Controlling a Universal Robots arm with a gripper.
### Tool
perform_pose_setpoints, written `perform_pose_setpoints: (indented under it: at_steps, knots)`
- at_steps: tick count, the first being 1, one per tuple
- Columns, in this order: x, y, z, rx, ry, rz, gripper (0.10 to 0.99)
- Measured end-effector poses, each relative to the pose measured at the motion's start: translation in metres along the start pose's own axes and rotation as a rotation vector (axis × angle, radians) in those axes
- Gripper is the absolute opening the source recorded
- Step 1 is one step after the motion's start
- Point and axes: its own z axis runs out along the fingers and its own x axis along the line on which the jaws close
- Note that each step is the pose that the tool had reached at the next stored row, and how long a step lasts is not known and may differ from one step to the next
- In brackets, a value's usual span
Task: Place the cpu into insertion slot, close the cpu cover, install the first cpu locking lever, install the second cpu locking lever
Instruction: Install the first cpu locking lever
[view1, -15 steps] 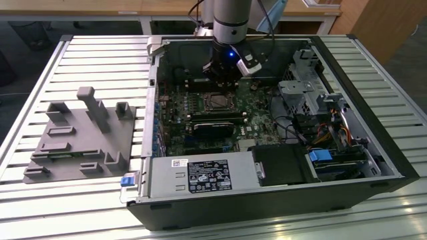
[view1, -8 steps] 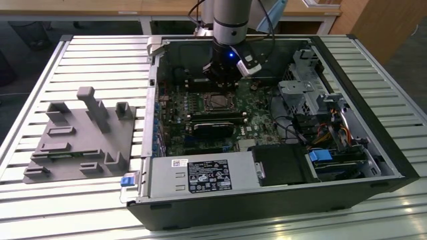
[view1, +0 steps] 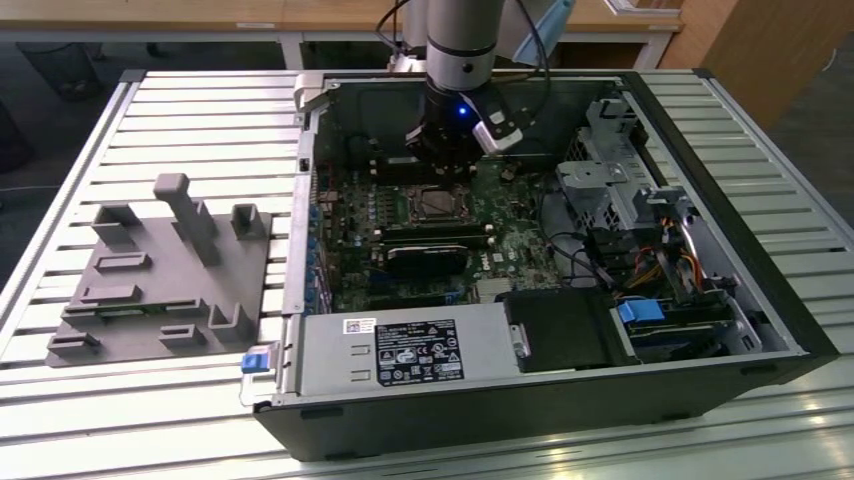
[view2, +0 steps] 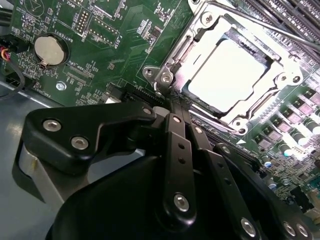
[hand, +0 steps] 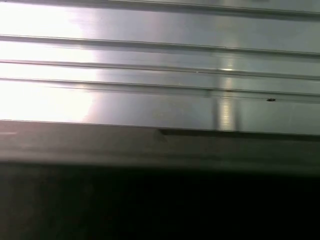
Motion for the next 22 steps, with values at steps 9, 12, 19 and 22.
perform_pose_setpoints:
  at_steps: [9, 12, 19, 22]
  knots:
    - [-0.0005, 0.0005, -0.0133, -0.001, -0.0005, 0.000, 0.106]
    - [-0.0004, -0.0005, -0.0134, -0.001, -0.0005, 0.000, 0.106]
    - [-0.0003, -0.0028, -0.0135, -0.001, -0.0004, 0.000, 0.106]
    - [-0.0003, -0.0032, -0.0135, -0.001, -0.0004, 0.000, 0.106]
